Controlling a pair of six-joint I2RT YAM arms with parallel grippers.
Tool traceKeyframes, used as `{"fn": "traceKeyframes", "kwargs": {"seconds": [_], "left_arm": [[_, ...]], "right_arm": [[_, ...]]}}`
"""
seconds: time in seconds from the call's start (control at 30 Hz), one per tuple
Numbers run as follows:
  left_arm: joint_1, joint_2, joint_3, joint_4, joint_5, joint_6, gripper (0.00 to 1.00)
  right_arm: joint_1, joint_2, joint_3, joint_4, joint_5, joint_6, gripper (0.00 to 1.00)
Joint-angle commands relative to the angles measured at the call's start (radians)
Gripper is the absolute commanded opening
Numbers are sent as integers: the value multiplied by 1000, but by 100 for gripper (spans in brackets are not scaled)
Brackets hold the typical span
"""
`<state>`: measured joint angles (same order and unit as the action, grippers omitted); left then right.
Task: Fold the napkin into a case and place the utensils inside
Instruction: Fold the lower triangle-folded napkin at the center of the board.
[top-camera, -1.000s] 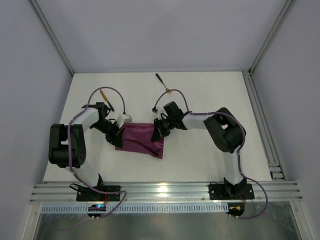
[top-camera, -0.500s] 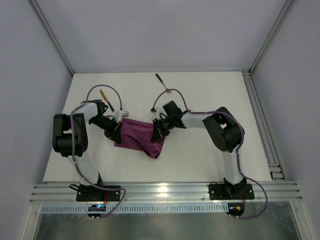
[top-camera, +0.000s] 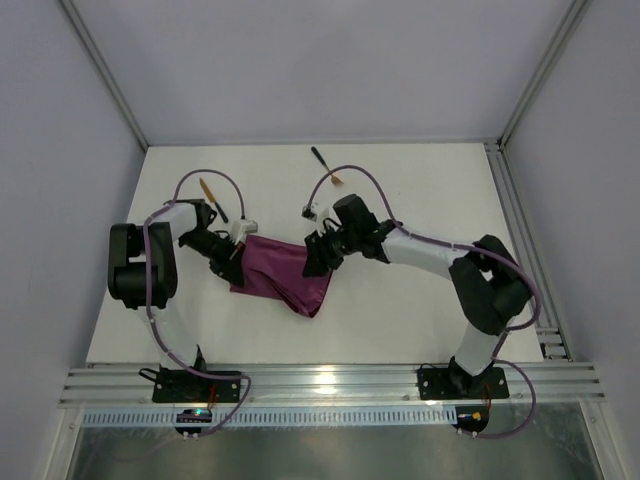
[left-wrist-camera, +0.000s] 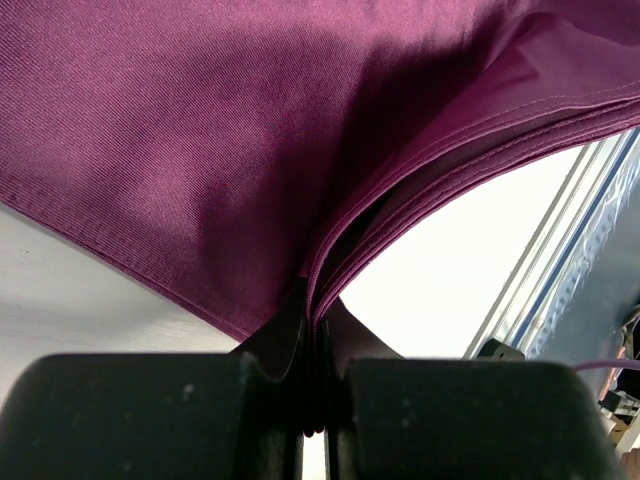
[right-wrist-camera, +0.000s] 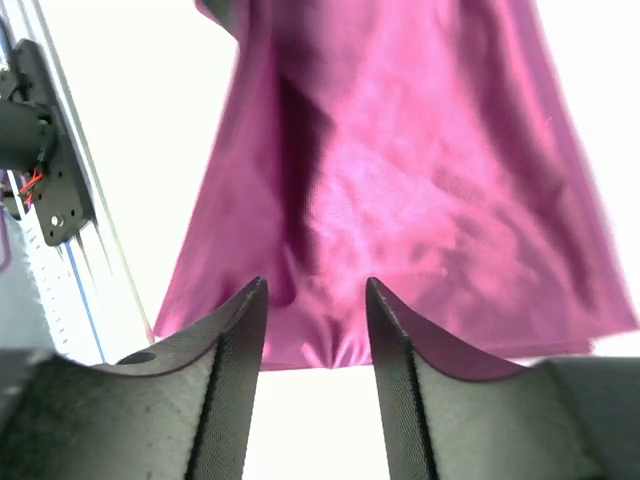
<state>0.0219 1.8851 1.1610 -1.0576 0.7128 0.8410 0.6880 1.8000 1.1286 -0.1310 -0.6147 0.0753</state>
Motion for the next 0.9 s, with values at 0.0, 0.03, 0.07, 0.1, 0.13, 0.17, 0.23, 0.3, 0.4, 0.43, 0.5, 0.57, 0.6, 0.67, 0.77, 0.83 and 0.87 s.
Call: {"fn": "traceKeyframes", "kwargs": {"seconds": [0.0, 0.03, 0.07, 0.1, 0.13, 0.17, 0.23, 0.3, 0.4, 0.43, 0.5, 0.57, 0.6, 0.67, 0.77, 0.83, 0.87], "left_arm": [[4, -20, 32, -21, 34, 12, 0], [4, -20, 35, -22, 36, 10, 0], [4, -20, 39, -28, 39, 10, 0], [4, -20, 40, -31, 39, 9, 0], [4, -21, 43, -33, 40, 9, 0], [4, -23, 43, -35, 39, 9, 0], [3, -32, 42, -35, 37, 10, 0], [4, -35, 40, -33, 36, 7, 0], [3, -40, 37, -33, 34, 9, 0], [3, -38, 37, -35, 33, 9, 0], [1, -38, 35, -36, 34, 9, 0], [3, -43, 32, -36, 39, 9, 0], [3, -47, 32, -36, 39, 9, 0], [1, -50, 32, -36, 37, 10, 0], [1, -50, 32, -38, 36, 12, 0], [1, -52, 34, -42, 36, 13, 0], [3, -50, 34, -42, 34, 17, 0]], "right_arm": [[10, -177, -96, 118, 87, -109, 50], [13, -242, -125, 125, 101, -147, 51], [37, -275, -182, 123, 145, -176, 54], [63, -307, -211, 123, 179, -216, 55], [96, -370, -245, 123, 216, -302, 55], [175, -402, -321, 139, 251, -345, 57], [252, -457, -403, 240, 355, -412, 63], [310, -508, -486, 318, 403, -407, 67], [356, -507, -498, 352, 501, -381, 71], [367, -496, -495, 358, 518, -384, 76], [399, -459, -484, 378, 538, -393, 78], [413, -433, -477, 399, 558, -399, 78], [426, -404, -475, 407, 572, -399, 78], [433, -377, -469, 424, 563, -402, 79], [444, -335, -461, 436, 543, -402, 78], [447, -318, -457, 453, 533, -401, 78], [449, -312, -455, 473, 544, -396, 78]]}}
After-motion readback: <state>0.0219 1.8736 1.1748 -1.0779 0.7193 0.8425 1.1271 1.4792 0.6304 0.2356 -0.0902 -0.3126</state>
